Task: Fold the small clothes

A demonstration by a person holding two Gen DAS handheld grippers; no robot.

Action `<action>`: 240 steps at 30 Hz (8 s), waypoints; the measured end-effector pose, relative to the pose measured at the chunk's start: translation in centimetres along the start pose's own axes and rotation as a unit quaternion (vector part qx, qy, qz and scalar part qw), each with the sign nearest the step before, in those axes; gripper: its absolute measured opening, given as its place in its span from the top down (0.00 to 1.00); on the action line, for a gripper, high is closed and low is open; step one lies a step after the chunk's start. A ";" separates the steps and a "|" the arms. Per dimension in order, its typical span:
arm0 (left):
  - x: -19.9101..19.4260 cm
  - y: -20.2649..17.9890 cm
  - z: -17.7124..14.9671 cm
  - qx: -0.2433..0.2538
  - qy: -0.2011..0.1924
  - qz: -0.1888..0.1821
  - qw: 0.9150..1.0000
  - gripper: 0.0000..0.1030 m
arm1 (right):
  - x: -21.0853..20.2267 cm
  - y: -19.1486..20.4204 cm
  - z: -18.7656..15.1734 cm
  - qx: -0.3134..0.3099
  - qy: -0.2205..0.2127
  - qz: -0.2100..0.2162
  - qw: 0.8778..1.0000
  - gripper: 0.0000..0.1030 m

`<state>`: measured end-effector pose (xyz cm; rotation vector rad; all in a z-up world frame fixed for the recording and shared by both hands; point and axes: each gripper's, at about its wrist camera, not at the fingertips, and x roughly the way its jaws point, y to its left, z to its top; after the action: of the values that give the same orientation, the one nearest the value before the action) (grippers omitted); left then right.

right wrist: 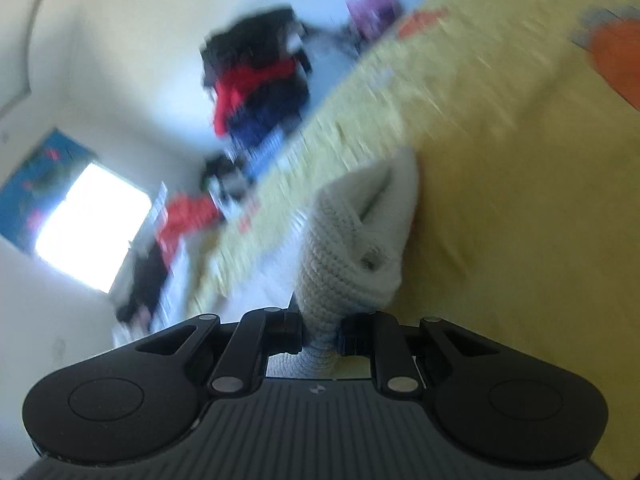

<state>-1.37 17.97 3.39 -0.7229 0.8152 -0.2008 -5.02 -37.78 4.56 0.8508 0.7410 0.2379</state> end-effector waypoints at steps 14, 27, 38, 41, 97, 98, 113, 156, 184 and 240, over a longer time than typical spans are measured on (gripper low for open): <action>-9.0 1.9 0.9 0.078 -0.059 0.014 0.995 0.37 | -3.9 2.5 1.6 -0.157 -0.064 -0.139 0.976 0.40; 6.9 -5.7 8.2 0.228 -0.043 0.161 0.959 0.28 | 11.8 5.4 9.2 -0.274 0.048 -0.136 0.951 0.42; 10.3 -5.9 8.3 0.262 -0.033 0.167 0.950 0.87 | 12.6 4.3 8.8 -0.298 0.047 -0.137 0.943 0.87; 10.0 -5.3 8.6 0.233 -0.064 0.170 0.955 0.88 | 11.0 3.7 10.0 -0.253 -0.014 -0.114 0.961 0.89; 15.8 -7.5 5.4 0.282 -0.093 0.188 0.936 0.81 | 15.2 5.6 1.1 -0.358 -0.041 -0.189 0.914 0.26; 15.0 -7.6 5.4 0.269 -0.104 0.191 0.938 0.81 | 15.1 5.6 1.0 -0.358 -0.042 -0.190 0.913 0.26; 11.4 -7.8 -3.3 0.327 -0.123 0.153 0.924 0.18 | 14.9 5.7 0.9 -0.361 -0.048 -0.195 0.911 0.26; -1.9 1.6 -7.4 -0.003 -0.041 0.020 0.999 0.15 | -3.5 0.6 -7.2 -0.114 0.019 -0.144 0.983 0.15; -1.9 3.6 -5.0 -0.067 -0.047 0.038 0.996 0.34 | -4.6 -1.5 -7.0 -0.021 -0.069 -0.121 0.990 0.33; 7.8 -24.8 -22.4 0.603 -0.109 0.124 0.780 0.74 | 17.1 9.1 7.6 -0.208 0.197 0.066 0.956 0.78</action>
<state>-9.66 -15.29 4.62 0.5804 0.3995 -0.3386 13.52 -28.35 6.19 0.4520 0.9624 0.6742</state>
